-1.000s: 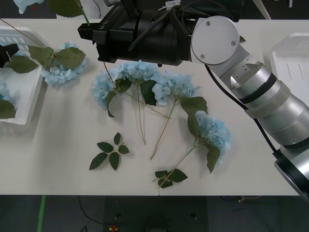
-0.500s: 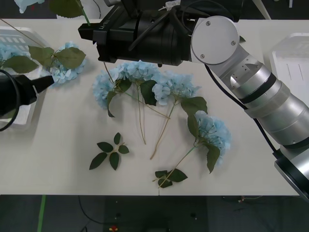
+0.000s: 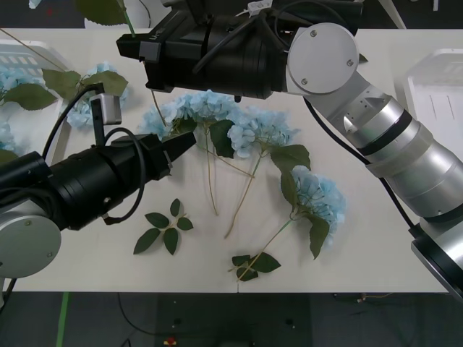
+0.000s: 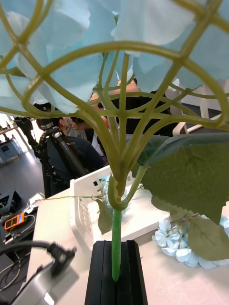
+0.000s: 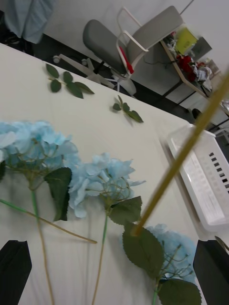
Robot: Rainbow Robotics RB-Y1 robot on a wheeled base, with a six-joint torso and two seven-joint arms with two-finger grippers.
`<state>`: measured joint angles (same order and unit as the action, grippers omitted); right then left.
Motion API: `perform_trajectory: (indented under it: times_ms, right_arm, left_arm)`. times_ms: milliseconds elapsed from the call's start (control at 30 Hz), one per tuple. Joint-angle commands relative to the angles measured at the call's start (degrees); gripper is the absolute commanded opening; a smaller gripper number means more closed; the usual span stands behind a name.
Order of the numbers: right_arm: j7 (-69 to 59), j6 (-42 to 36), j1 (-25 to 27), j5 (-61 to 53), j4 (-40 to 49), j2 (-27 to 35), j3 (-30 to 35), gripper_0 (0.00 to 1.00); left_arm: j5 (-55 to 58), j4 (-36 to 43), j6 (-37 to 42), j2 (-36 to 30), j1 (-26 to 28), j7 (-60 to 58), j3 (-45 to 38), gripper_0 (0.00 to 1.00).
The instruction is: Place the red flowers into the right box and the blue flowers into the left box. If a person shows an open palm, hand one flower to the person first, then continue sorting.
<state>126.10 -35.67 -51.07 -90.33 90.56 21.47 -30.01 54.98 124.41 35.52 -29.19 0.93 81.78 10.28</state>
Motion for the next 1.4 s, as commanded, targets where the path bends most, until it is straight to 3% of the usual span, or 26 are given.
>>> perform_trajectory:
  times_ms: [33, 300, 500, 833, 1133, 1200, 1267, 1300, 1400]
  right_arm:
    - [1.17, 0.60, -3.16, 0.50, 0.49, -1.26, -0.92, 0.00]
    - [1.17, 0.51, -3.16, 1.03, 0.32, -1.26, -1.28, 0.00]
    - [1.17, 0.51, -3.16, 1.56, 0.05, -1.26, -1.28, 0.00]
    - [1.17, 0.51, -3.16, 2.43, -0.12, -1.26, -1.28, 0.00]
    - [1.17, 0.60, -3.16, 2.61, -0.65, -1.26, -1.28, 0.00]
    - [1.26, 0.60, -3.16, 2.61, -0.74, -1.26, -1.28, 0.00]
    - [1.26, 0.60, -3.16, 2.61, -0.82, -1.26, -1.28, 0.00]
    - [1.26, 0.60, -3.16, 2.61, -0.82, -1.26, -1.28, 0.00]
    - [1.26, 0.60, -3.16, 2.61, -0.82, -1.26, -1.28, 0.00]
  left_arm:
    - [-1.28, 4.53, -3.35, 0.01, -2.16, -1.89, 3.26, 1.00]
    - [-7.34, 2.86, -3.35, 1.60, -7.26, -1.45, 2.64, 1.00]
    - [-11.30, -0.74, -4.85, 5.99, -7.17, -1.27, 1.50, 1.00]
    - [-11.47, -7.69, -10.91, 6.87, -10.16, -1.97, 2.29, 1.00]
    - [-7.69, -8.48, -12.14, 6.52, -10.16, -2.50, 0.62, 1.00]
    - [-6.55, -8.48, -12.23, 6.17, -10.42, -2.41, 0.53, 0.76]
    - [-5.32, -8.48, -12.40, 5.73, -10.77, -2.50, 0.44, 0.19]
    - [-4.88, -8.48, -12.40, 5.55, -10.95, -2.50, 0.44, 0.00]
    - [-4.35, -8.48, -13.02, 5.20, -10.86, -2.50, -0.08, 0.00]
